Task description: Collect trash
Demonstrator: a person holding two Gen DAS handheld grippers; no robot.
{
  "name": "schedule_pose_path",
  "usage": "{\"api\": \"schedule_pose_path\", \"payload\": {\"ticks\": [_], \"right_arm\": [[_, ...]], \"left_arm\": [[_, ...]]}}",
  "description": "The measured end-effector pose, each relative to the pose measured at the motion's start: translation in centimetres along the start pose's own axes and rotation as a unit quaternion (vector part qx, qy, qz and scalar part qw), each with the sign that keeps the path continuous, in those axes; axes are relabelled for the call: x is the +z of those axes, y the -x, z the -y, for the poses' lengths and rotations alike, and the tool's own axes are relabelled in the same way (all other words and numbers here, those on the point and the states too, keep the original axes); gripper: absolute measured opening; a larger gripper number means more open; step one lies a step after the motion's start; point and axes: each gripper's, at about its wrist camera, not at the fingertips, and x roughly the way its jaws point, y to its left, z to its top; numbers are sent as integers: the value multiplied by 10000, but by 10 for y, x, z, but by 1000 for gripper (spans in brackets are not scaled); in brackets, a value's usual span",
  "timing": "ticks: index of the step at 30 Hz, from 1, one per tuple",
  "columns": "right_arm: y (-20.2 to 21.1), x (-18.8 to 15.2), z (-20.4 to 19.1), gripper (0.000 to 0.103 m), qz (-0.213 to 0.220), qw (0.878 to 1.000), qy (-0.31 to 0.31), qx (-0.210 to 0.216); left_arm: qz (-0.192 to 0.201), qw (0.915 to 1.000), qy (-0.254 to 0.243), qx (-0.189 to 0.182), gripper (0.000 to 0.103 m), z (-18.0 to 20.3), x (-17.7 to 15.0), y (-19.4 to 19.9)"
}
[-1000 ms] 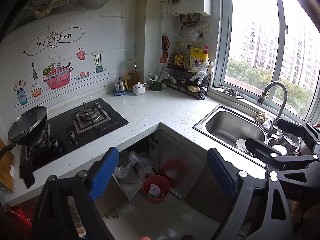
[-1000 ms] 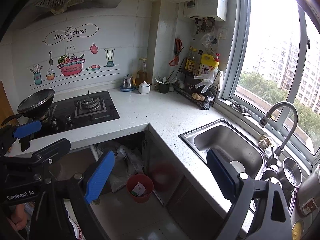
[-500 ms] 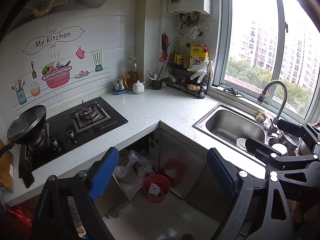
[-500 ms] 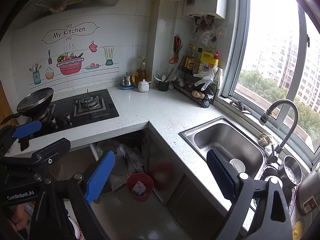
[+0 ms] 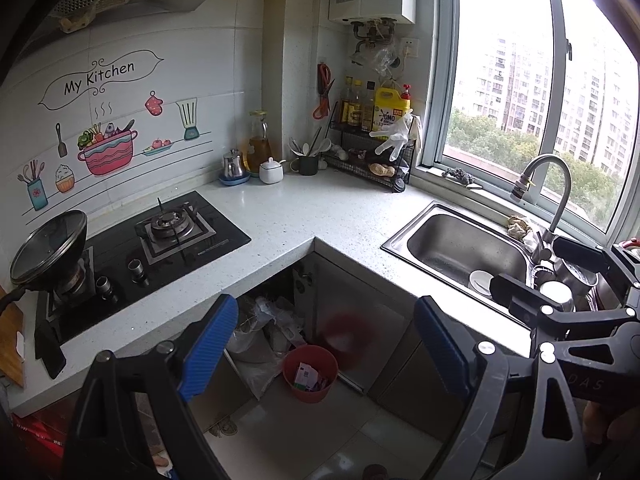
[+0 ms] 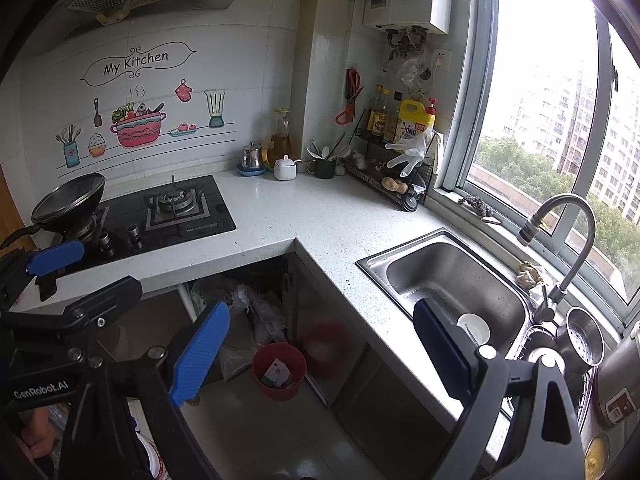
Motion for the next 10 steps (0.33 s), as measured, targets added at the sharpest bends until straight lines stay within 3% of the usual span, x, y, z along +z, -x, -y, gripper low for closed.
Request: {"api": "schedule_pose_path", "payload": {"ticks": [10], "right_arm": [[-6, -2, -3, 93, -90, 9999, -43, -62]], "left_arm": [[-58, 10000, -18, -51, 88, -1, -2, -7]]}}
